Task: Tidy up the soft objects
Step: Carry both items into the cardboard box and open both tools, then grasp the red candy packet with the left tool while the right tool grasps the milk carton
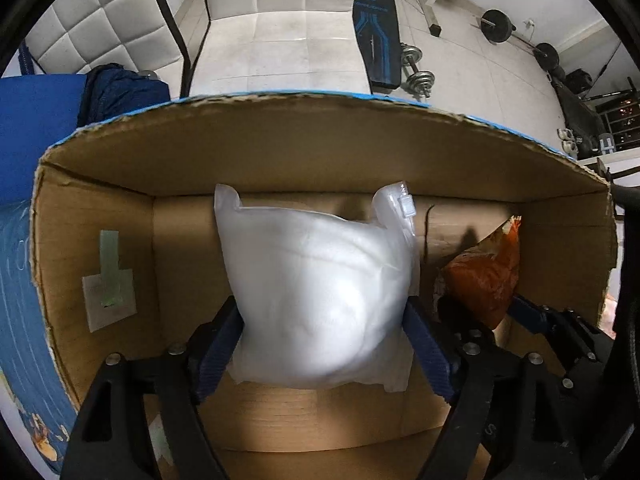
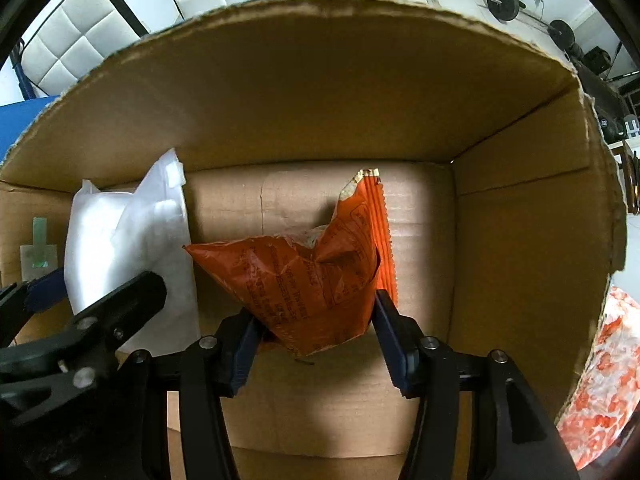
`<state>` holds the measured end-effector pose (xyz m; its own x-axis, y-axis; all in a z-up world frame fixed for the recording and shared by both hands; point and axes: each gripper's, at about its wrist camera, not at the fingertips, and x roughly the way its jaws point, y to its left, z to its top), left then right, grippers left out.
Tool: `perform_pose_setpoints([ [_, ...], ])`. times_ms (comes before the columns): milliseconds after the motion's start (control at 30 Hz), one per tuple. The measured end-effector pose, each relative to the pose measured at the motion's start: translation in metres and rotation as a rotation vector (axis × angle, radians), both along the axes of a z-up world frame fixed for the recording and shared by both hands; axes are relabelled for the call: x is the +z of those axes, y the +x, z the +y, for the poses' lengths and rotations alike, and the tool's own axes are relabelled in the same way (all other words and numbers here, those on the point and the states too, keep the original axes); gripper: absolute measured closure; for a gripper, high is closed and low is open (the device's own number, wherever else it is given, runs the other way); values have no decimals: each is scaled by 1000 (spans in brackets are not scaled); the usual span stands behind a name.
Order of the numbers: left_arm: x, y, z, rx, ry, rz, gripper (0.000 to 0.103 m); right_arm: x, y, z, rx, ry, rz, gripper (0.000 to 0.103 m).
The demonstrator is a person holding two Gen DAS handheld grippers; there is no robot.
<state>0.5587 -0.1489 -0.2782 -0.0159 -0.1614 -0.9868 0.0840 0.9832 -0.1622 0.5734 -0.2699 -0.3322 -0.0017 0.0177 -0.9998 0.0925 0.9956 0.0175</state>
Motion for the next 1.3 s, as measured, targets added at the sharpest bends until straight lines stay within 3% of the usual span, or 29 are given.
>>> perform_pose_setpoints([
  [200, 3, -1, 7, 8, 30, 2, 22, 2, -4, 3, 12, 5, -8, 31],
  [267, 9, -2, 9, 11, 39, -18, 10, 5, -4, 4, 6, 8, -13, 26],
  [433, 28, -11, 10, -33, 99, -78, 2, 20, -17, 9, 23, 1, -30, 13],
  [600, 47, -26, 20, -34, 59, -114, 1, 43, -40, 14, 18, 15, -71, 0],
  [700, 63, -42, 28, -25, 32, -147, 1, 62, -64, 16, 12, 10, -118, 0],
  [1067, 150, -125, 64, 33, 59, -397, 1, 137, -146, 11, 0, -44, -283, 0],
  [1300, 188, -180, 75, 24, 62, -476, 1, 195, -203, 18, -13, -55, -370, 0],
])
